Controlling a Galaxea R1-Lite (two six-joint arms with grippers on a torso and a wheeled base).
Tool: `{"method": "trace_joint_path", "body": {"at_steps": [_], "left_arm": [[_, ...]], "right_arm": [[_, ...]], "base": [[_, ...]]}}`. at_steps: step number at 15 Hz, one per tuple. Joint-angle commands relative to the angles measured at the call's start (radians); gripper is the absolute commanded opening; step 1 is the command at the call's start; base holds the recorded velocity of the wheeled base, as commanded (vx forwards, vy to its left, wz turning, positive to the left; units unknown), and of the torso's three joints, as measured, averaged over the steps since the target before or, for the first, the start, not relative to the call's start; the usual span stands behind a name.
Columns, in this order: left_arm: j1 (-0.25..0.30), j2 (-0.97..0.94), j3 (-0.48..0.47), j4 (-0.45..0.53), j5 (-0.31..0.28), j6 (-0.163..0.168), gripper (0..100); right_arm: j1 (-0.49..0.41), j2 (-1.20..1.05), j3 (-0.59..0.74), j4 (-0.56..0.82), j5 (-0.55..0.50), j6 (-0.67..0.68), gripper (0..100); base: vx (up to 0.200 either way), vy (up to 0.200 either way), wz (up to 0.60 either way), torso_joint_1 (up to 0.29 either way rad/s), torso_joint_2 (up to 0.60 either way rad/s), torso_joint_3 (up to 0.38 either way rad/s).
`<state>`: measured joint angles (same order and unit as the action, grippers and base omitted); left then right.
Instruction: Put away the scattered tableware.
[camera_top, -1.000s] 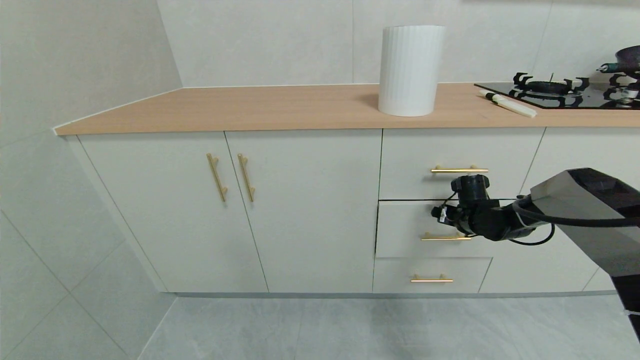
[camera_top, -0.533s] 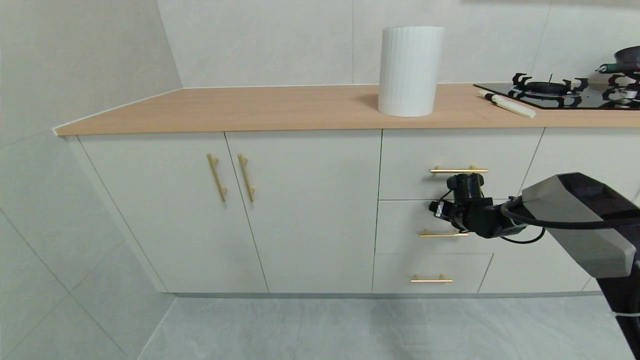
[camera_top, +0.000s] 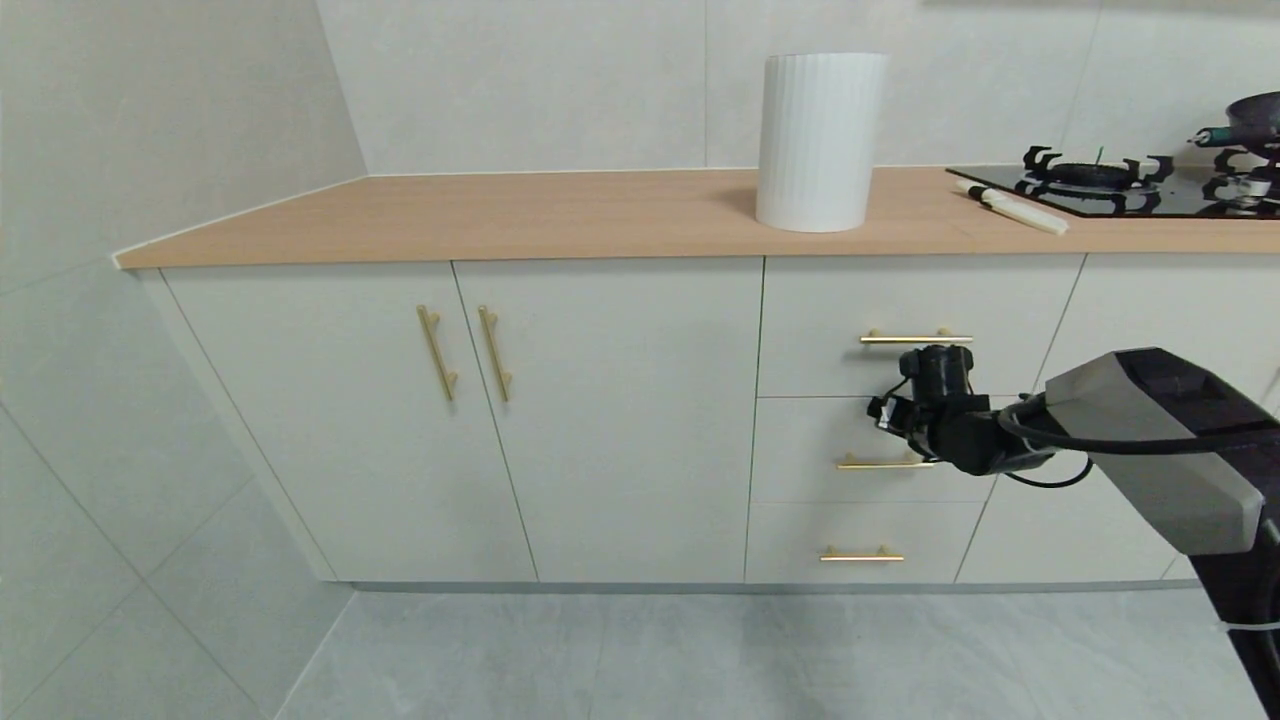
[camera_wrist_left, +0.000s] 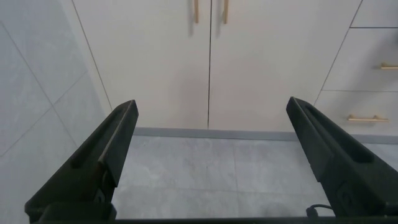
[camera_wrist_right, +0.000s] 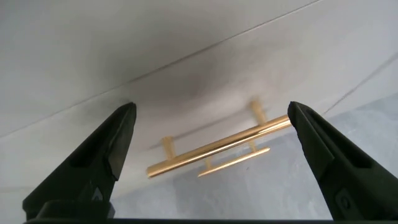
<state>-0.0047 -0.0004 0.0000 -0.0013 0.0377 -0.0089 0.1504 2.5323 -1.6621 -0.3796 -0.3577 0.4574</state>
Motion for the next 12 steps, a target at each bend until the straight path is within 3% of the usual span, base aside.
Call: {"method": "trace_joint_path", "body": {"at_steps": [1, 3, 6, 8, 12], "left_arm": [[0.0, 0.0, 0.0, 0.0, 0.001, 0.0, 100], [0.0, 0.0, 0.0, 0.0, 0.001, 0.0, 100], [0.0, 0.0, 0.0, 0.0, 0.001, 0.0, 100], [0.0, 0.0, 0.0, 0.0, 0.001, 0.0, 100], [0.0, 0.0, 0.0, 0.0, 0.001, 0.0, 100]], "right_arm": [[0.011, -0.168, 0.186, 0.013, 0.003, -0.005, 100], [0.014, -0.323, 0.335, 0.011, 0.005, -0.01, 100], [0.034, -0.733, 0.651, 0.013, 0.002, -0.019, 100], [0.035, -1.031, 0.851, 0.011, -0.003, -0.072, 100], [0.032, -1.535, 1.118, 0.022, -0.003, -0.243, 100]], "base": [[0.0, 0.0, 0.0, 0.0, 0.0, 0.0], [0.0, 0.0, 0.0, 0.0, 0.0, 0.0], [0.0, 0.0, 0.0, 0.0, 0.0, 0.0], [0.0, 0.0, 0.0, 0.0, 0.0, 0.0], [0.0, 0.0, 0.0, 0.0, 0.0, 0.0]]}}
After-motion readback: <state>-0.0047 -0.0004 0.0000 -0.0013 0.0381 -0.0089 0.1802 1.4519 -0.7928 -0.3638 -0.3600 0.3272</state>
